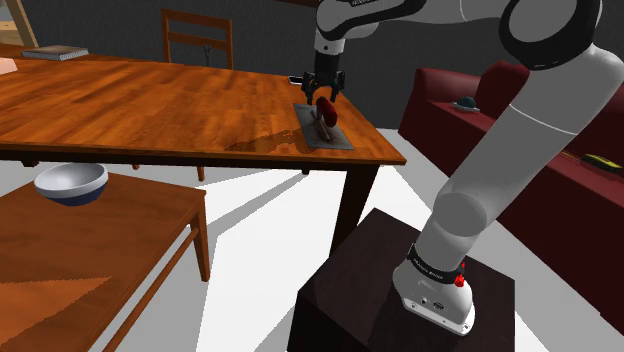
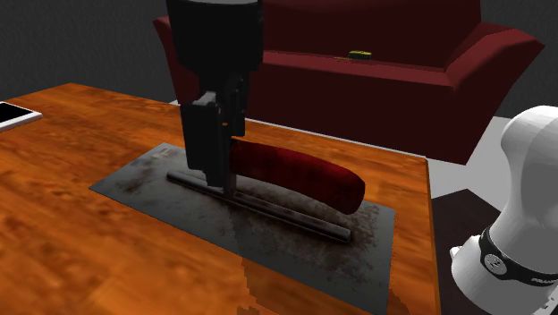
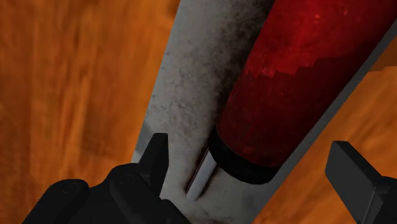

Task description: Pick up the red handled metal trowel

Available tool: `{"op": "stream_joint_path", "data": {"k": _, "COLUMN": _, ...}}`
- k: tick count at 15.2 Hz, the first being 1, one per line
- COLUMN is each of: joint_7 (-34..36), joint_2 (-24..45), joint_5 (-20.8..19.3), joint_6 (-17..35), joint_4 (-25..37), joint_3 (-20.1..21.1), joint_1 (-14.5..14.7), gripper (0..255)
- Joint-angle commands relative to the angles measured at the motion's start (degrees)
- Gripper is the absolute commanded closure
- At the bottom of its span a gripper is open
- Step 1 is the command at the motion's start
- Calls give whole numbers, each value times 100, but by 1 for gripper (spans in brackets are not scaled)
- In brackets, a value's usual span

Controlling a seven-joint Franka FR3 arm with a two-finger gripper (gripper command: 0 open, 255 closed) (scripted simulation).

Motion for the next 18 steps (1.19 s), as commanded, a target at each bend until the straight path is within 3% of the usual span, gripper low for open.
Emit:
{"op": "stream_joint_path", "data": {"k": 1, "joint_7": 7, "joint_2": 12, "joint_5": -6, "joint_6": 148, "joint_4": -132, "joint_3": -8, "joint_1": -6, "gripper": 0}}
{"op": "stream_joint_path", "data": {"k": 3, "joint_7": 7, "joint_2": 12, "joint_5": -6, "joint_6": 148, "joint_4": -132, "joint_3": -8, "joint_1": -6, "gripper": 0}}
{"op": "stream_joint_path", "data": {"k": 4, "joint_7": 8, "joint_2": 8, "joint_5": -6, "joint_6": 146, "joint_4": -134, "joint_3": -7, "joint_1": -5, "gripper": 255}}
{"op": "stream_joint_path", "data": {"k": 13, "joint_7": 7, "joint_2": 12, "joint_5": -6, "joint_6": 148, "joint_4": -132, "joint_3": -8, "joint_1": -6, "gripper": 255}}
{"op": "stream_joint_path", "data": {"k": 18, "joint_7": -28, "joint_2": -13, "joint_5": 8, "joint_6": -233, "joint_4": 225, "joint_3": -1, "joint_1": -1, "gripper": 255}}
